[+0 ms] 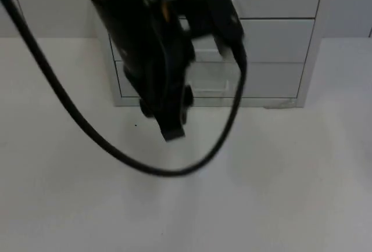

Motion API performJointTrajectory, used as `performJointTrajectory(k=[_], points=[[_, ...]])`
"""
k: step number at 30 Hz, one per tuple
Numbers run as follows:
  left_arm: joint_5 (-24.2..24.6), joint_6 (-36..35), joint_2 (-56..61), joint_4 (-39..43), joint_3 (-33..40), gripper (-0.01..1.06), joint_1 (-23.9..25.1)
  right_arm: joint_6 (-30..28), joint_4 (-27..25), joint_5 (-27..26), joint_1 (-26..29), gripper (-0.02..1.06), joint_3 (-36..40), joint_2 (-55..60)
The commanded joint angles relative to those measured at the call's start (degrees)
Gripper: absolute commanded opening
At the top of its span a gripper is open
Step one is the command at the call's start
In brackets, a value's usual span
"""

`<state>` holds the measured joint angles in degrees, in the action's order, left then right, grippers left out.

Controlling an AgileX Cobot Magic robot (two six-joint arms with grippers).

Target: Open the drawer with the left hand, place the block into the drawer with the right hand, then close the drawer with the left hand.

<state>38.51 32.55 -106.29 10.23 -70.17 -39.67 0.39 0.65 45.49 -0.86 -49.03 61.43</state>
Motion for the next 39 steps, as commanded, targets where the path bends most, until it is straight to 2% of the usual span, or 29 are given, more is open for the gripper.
performJointTrajectory(k=[1, 3, 7, 8, 9, 12, 16, 31, 39], points=[[-4.9, -1.1, -3.6, 6.4, -0.4, 0.49, -1.1, 0.0, 0.5, 0.6, 0.3, 1.05, -0.6, 0.0], [-6.2, -1.4, -4.8, 8.3, -0.4, 0.49, -1.1, 0.0, 0.5, 0.7, 0.3, 1.05, -0.6, 0.0], [-14.6, -1.5, -8.0, 13.8, -0.4, 0.49, -1.1, 0.0, 0.5, 0.7, 0.3, 1.05, -0.6, 0.0], [-14.6, -1.5, -8.0, 13.8, -0.4, 0.49, -1.1, 0.0, 0.5, 0.7, 0.3, 1.05, -0.6, 0.0], [-16.8, -1.8, -8.7, 16.2, -0.4, 0.49, -1.1, 0.0, 0.5, 0.7, 0.3, 1.05, -0.6, 0.0], [-21.2, -5.6, -10.6, 20.8, -1.4, 0.48, -0.9, 0.0, 0.5, 0.7, 0.3, 1.05, -0.6, 0.0], [-20.8, -7.4, -13.6, 25.4, -4.0, 0.47, -0.3, 0.0, 0.5, 0.7, 0.3, 1.05, -0.6, 0.0], [-20.2, -9.4, -20.8, 27.9, -11.9, 0.47, 4.5, 0.0, 0.2, 1.1, 0.3, 1.05, -0.6, 0.0], [-24.5, -9.4, -22.0, 28.1, -12.4, 0.47, 4.5, 0.0, 0.2, 1.0, 0.3, 1.05, -0.6, 0.0]])
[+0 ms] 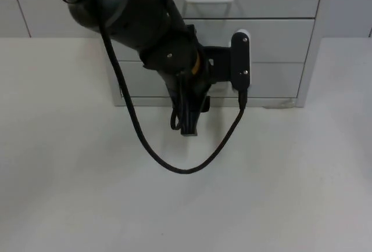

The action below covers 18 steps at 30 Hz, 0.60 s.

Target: Open the drawer with the left hand, place the block into the drawer with the right hand, then close the drawer with the left hand.

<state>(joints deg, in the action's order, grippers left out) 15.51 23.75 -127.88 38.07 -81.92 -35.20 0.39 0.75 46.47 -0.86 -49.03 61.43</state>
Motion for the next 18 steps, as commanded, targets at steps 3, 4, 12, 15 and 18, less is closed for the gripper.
performJointTrajectory(k=[3, 4, 12, 15, 18], points=[[-2.0, -0.6, -1.0, -0.1, -1.4, 0.47, 0.0, 0.0, 0.1, 0.0, 0.3, 1.05, -0.6, 0.0], [-1.8, -0.6, -1.7, -0.2, -2.0, 0.47, 0.0, 0.0, 0.1, 0.0, 0.3, 1.05, -0.6, 0.0], [-0.3, -0.6, -4.4, -0.3, -3.0, 0.38, 0.0, 0.0, 0.1, -0.1, 0.3, 1.05, -0.6, 0.0], [-0.2, -0.6, -4.4, -1.7, -3.0, 0.17, 0.0, 0.0, 0.1, -0.2, 0.3, 1.05, -0.6, 0.0], [0.4, -0.6, -4.7, -1.6, -3.0, 0.04, 0.0, 0.0, 0.1, -0.2, 0.3, 1.05, -0.6, 0.0]])
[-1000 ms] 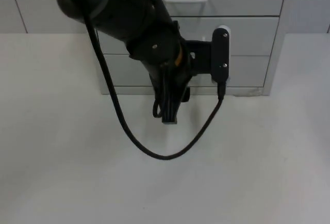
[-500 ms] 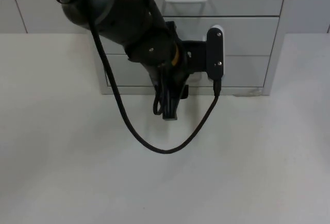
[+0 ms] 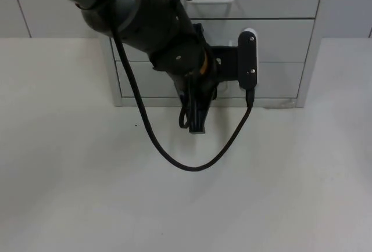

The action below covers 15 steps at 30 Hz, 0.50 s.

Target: Open the drawer with the left hand, place the block into the drawer with the right hand, then close the drawer with the left hand.

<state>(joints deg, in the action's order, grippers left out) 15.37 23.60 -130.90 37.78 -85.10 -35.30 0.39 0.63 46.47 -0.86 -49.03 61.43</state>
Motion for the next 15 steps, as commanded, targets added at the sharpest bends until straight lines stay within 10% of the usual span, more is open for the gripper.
performJointTrajectory(k=[1, 15], points=[[0.7, -0.4, -2.0, -1.6, 0.2, 0.0, 0.1, 0.0, 0.3, -0.3, 0.3, 1.05, -0.6, 0.0], [6.6, 0.0, -2.4, -2.8, 0.2, 0.0, -0.8, 0.0, 0.3, -0.4, 0.3, 1.05, -0.6, 0.0]])
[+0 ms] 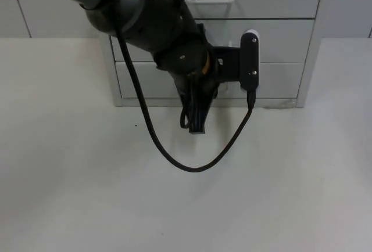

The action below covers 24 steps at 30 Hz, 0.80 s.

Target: Open the drawer with the left hand, place the block into the drawer with the right hand, then close the drawer with the left hand.

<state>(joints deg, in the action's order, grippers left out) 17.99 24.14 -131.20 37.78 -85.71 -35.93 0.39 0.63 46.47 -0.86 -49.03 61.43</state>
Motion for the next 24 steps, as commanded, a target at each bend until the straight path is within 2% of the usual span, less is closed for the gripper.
performJointTrajectory(k=[1, 3, 4, 5, 7, 9, 10, 15, 24], points=[[5.5, -0.5, -1.9, -3.2, 0.8, 0.0, -0.7, 0.0, 0.3, -0.5, 0.3, 1.05, -0.6, 0.0], [8.6, 2.6, -0.5, -9.5, 1.0, 0.0, -1.3, 0.0, 0.3, -0.5, 0.3, 1.05, -0.6, 0.0], [10.4, 6.5, 0.1, -13.2, 1.0, 0.0, -1.6, 0.0, 0.3, -0.5, 0.3, 1.05, -0.6, 0.0], [10.4, 6.5, 0.1, -13.2, 1.0, 0.0, -1.6, 0.0, 0.3, -0.5, 0.3, 1.05, -0.6, 0.0], [15.4, 16.3, 1.5, -23.9, 1.0, 0.0, -2.0, 0.0, 0.3, -0.7, 0.3, 1.05, -0.6, 0.0], [20.4, 22.2, 2.1, -32.5, 1.0, 0.0, -2.3, 0.0, 0.3, -0.7, 0.3, 1.05, -0.6, 0.0], [20.4, 22.2, 2.1, -32.5, 1.0, 0.0, -2.3, 0.0, 0.3, -0.7, 0.3, 1.05, -0.6, 0.0], [29.5, 23.3, 2.9, -39.9, 1.1, 0.0, -3.8, 0.0, 0.3, -0.8, 0.3, 1.05, -0.6, 0.0], [35.3, 19.6, 2.9, -40.4, 1.1, 0.0, -9.9, 0.0, 0.5, -0.8, 0.3, 1.05, -0.6, 0.0]])
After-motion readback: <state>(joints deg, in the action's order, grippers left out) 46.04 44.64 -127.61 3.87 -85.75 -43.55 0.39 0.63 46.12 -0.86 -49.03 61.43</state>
